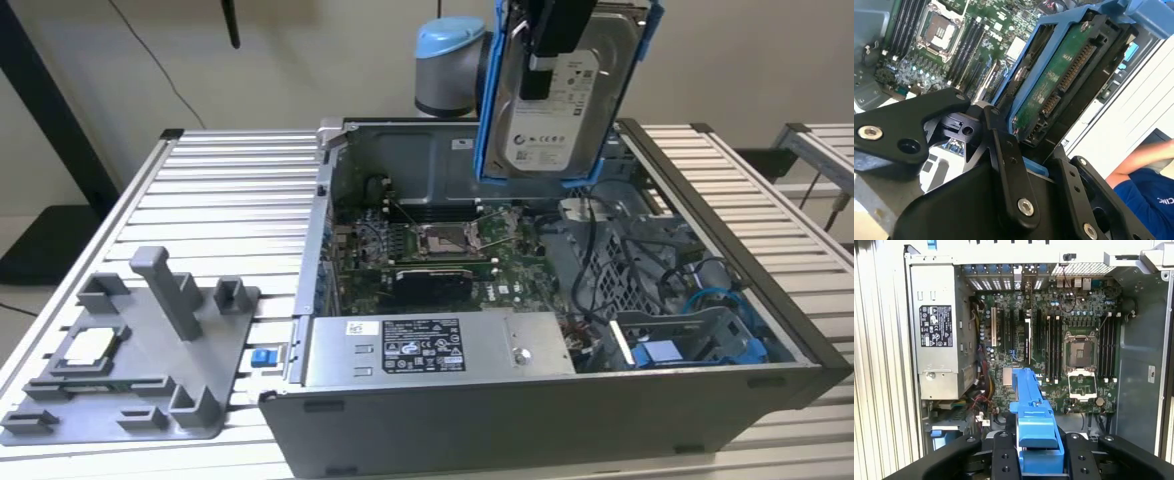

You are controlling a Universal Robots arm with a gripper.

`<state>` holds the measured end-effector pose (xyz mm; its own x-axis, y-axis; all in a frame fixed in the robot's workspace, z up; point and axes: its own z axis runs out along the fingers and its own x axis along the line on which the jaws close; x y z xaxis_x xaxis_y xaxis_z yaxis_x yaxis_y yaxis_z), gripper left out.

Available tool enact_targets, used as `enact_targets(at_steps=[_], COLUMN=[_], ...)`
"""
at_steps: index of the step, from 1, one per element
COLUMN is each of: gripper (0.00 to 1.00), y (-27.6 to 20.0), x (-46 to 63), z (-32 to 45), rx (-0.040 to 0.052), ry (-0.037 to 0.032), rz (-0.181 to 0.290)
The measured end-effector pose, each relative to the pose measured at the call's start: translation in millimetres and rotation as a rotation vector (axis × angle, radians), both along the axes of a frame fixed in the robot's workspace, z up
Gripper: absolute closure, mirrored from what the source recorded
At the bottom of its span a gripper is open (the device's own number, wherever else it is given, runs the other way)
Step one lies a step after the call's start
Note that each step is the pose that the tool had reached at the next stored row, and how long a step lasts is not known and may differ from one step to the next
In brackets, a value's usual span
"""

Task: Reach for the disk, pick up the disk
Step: 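Pick up the disk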

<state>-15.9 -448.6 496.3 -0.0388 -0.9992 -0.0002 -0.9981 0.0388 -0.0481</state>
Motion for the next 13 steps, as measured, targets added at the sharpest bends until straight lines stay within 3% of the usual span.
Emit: enact_targets(at_steps=[8, 13], gripper=[1.0, 1.0], y=[-12.1, -24.0], x=[0.4, 1.1], z=[-0.1, -0.3], rx=[0.0, 0.0], ry=[0.0016, 0.003], rz=[0.0, 0.0])
